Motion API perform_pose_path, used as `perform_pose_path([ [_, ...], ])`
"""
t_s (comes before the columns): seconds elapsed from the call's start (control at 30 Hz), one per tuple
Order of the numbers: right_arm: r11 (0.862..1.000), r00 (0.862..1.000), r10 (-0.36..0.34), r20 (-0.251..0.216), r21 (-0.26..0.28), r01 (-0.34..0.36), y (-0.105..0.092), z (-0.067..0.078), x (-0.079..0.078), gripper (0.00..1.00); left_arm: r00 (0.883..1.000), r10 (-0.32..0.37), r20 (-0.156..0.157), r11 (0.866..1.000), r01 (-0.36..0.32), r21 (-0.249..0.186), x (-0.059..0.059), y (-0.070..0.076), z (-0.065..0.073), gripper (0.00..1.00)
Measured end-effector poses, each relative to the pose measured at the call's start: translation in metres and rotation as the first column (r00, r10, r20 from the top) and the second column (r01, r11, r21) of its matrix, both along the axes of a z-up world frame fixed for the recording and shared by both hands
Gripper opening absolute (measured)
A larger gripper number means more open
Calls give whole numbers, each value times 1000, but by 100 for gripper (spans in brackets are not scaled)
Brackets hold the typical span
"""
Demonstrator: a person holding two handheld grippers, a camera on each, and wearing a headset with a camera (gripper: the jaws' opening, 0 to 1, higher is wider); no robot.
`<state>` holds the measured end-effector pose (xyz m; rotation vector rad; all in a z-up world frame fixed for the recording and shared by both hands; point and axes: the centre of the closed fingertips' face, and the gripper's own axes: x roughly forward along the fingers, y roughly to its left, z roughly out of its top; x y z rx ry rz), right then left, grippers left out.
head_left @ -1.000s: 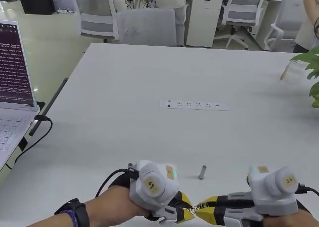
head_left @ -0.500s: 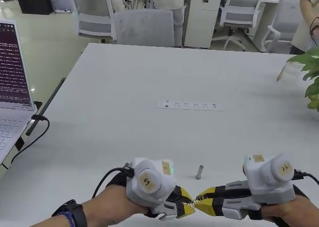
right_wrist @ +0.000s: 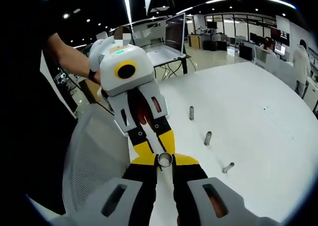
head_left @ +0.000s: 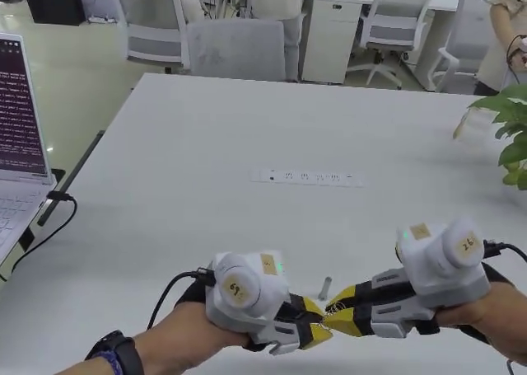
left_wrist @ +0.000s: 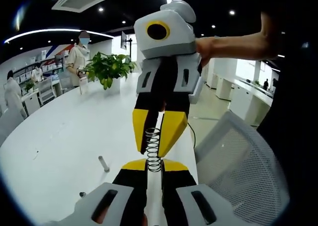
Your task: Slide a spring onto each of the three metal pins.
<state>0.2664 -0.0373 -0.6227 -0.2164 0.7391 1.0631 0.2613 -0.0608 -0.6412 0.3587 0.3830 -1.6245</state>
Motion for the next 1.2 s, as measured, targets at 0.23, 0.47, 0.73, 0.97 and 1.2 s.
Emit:
perform_pose_path([
  [0.23,993,996,81,29,-89,-78,-5,2,-1,11,1000,-13,5,1000,14,-9,-2,-5,4,2],
  [0.47,976,987,159,25,-157,-154,-8,6,-3,16,1000,-29,11,999,29,-17,-5,-9,8,2],
  [0.73,936,964,264,9,-244,-254,-10,15,-5,18,999,-39,20,999,39,-24,-8,-10,11,2],
  [0.97,906,946,325,-11,-282,-315,-9,18,-10,17,999,-40,24,999,41,-29,-8,-11,13,2],
  [1.2,888,932,362,-23,-295,-352,-7,16,-16,15,999,-41,28,999,42,-33,-8,-12,16,2],
])
